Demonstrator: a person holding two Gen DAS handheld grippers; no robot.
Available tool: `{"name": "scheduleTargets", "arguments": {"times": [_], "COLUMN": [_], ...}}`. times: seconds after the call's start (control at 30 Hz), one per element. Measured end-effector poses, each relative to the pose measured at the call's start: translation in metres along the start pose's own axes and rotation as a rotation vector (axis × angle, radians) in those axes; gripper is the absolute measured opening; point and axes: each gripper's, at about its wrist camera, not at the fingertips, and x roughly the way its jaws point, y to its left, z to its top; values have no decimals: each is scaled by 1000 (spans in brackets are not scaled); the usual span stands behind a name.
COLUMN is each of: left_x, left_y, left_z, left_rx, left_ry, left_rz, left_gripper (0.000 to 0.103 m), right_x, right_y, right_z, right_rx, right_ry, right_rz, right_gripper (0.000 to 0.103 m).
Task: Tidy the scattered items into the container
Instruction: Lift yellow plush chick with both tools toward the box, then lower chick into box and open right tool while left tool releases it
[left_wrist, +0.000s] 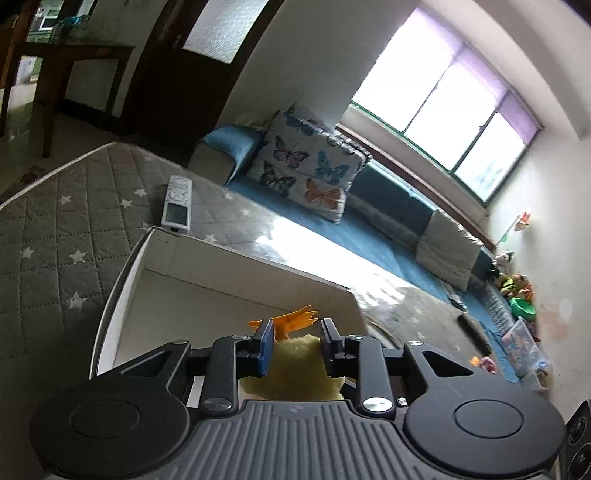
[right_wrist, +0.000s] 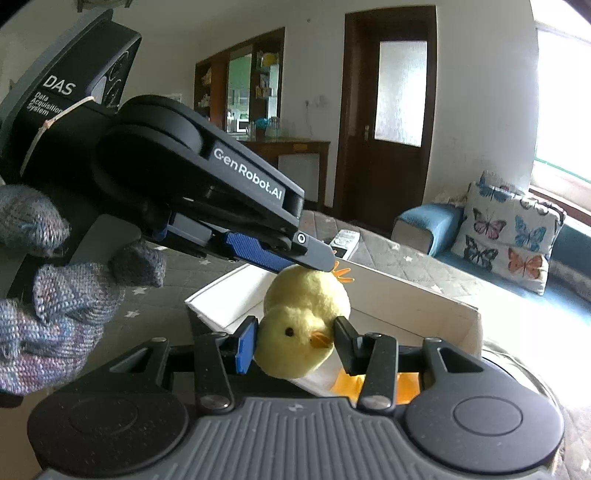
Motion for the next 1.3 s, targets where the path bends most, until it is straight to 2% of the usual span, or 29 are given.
{"name": "scheduleTargets", "arguments": {"times": [0.3, 0.67, 0.93, 1.3], "left_x": [46, 72, 64, 29], "left_y": [30, 48, 41, 13], "left_z": [8, -1, -2, -13], "left_rx": [-59, -93, -73, -16], "left_ry": [84, 166, 153, 106], "left_rz": [29, 38, 47, 48], "left_gripper": [28, 27, 27, 27], "right_x": [50, 62, 50, 11], "right_y": [-21, -22, -23, -20], "right_z": [3, -6, -5, -7], "right_rx": [39, 27, 29, 22], "right_ry": [109, 149, 126, 72], "right_rz": [43, 41, 18, -8], "right_gripper": [44, 42, 42, 45]}}
